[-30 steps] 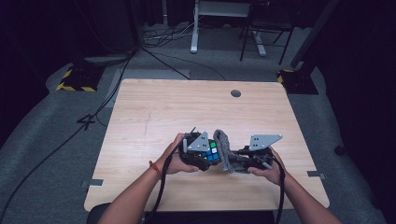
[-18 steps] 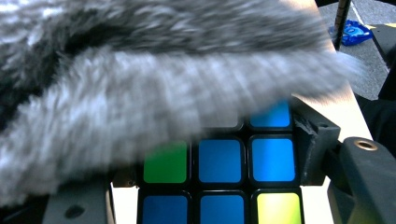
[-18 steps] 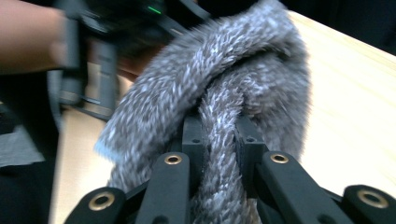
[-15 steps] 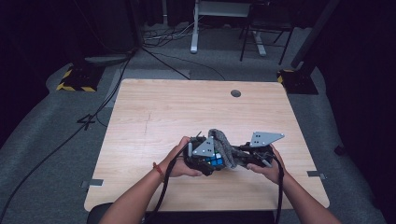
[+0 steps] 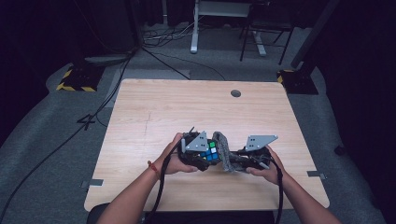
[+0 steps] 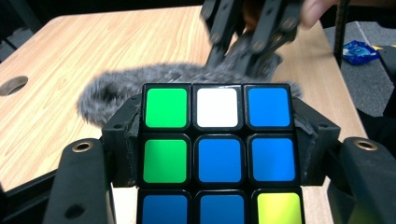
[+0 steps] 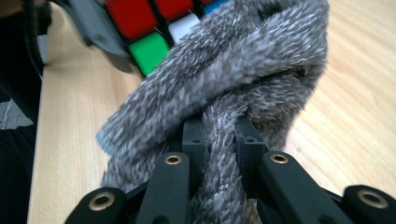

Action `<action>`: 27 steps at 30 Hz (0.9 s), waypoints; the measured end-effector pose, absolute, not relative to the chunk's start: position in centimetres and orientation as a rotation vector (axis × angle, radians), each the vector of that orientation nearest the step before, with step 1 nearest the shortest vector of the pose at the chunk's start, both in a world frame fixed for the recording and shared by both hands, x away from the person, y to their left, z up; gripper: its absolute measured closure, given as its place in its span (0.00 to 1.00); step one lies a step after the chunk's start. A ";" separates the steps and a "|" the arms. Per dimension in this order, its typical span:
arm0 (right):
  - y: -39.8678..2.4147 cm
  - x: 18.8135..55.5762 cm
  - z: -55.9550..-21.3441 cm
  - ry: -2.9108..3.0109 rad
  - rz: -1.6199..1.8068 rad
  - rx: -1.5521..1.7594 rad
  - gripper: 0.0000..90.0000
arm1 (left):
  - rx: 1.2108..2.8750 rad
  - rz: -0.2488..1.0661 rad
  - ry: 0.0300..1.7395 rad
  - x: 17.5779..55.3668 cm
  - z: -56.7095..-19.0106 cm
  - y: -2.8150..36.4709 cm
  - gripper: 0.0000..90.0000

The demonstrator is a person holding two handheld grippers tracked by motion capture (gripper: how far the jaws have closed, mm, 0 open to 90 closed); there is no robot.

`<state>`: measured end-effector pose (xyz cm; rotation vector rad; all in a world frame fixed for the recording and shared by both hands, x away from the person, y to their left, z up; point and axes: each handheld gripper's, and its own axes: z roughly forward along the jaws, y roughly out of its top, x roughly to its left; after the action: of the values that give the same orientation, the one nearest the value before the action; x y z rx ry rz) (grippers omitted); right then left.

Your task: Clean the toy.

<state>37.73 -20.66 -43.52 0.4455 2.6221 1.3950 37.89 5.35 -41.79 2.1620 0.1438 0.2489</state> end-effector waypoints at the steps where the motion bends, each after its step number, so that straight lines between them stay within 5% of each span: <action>1: -20.7 37.4 -43.0 2.602 1.453 0.422 0.87 | 2.168 0.245 0.152 38.0 -41.9 5.4 0.37; 27: -20.5 37.9 -43.9 2.621 1.326 0.489 0.87 | 2.115 0.218 0.121 37.5 -41.2 5.2 0.37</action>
<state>37.94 -20.53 -43.93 0.4894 2.6209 1.3260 37.50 5.21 -41.20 2.1151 0.1215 0.2183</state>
